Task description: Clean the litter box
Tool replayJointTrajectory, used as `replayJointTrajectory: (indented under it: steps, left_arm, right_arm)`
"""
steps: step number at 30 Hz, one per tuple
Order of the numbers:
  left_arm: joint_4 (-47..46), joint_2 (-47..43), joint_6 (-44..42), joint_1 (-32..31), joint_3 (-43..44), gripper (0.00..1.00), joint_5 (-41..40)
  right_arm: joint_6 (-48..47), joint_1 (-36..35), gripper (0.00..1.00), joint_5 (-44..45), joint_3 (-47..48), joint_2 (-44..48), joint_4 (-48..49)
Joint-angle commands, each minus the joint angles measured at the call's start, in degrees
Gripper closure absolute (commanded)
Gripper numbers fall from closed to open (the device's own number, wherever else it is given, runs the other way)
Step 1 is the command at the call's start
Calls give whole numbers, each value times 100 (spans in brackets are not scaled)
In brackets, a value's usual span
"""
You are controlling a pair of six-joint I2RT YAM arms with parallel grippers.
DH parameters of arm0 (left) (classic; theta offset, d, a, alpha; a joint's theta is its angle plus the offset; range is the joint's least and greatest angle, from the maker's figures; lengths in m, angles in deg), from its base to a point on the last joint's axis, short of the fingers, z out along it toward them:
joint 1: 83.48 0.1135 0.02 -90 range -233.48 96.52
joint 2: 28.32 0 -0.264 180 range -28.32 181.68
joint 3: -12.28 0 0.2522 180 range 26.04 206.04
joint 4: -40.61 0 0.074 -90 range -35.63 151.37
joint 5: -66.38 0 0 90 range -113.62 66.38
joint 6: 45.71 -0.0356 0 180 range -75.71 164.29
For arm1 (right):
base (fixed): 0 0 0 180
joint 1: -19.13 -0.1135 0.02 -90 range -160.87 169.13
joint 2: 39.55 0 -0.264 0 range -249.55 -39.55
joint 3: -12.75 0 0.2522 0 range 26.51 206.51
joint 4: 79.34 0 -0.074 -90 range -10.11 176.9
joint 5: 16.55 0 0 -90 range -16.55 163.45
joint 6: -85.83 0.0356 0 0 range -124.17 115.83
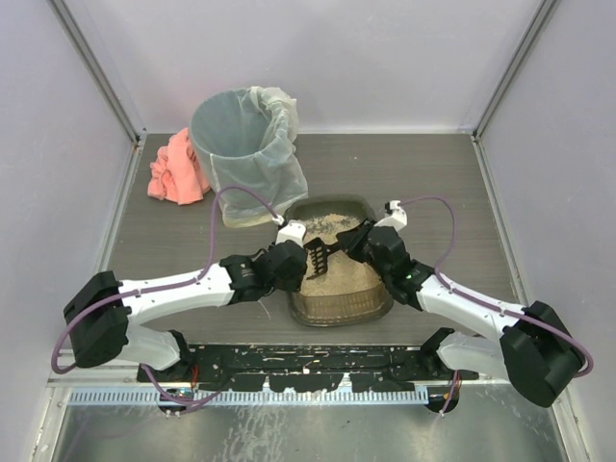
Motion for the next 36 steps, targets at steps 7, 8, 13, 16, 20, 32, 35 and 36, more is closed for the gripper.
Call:
replayJointTrajectory:
  steps: [7, 8, 13, 16, 20, 32, 35, 36]
  left_arm:
    - [402, -1082, 6, -40, 191, 39, -17]
    - [491, -1188, 10, -40, 218, 38, -70]
    - [849, -1821, -15, -42, 189, 33, -259]
    - [1067, -2124, -35, -34, 168, 31, -404]
    - [1307, -2427, -44, -31, 87, 29, -608]
    - [1434, -2671, 4, -31, -82, 28, -686]
    - [1437, -2676, 4, -32, -83, 29, -685]
    - [1427, -2674, -8, -31, -85, 29, -683]
  right_arm:
    - [567, 77, 99, -621, -419, 387, 100]
    - [599, 96, 99, -621, -453, 431, 131]
    - [715, 222, 99, -630, -613, 666, 284]
    - [774, 289, 99, -630, -717, 796, 354]
    - [863, 349, 100, -534, -857, 1036, 424]
    - [1011, 533, 99, -464, -1044, 1638, 496]
    - [1070, 574, 99, -421, -1077, 1801, 433]
    - [1072, 589, 99, -407, -1078, 1864, 398]
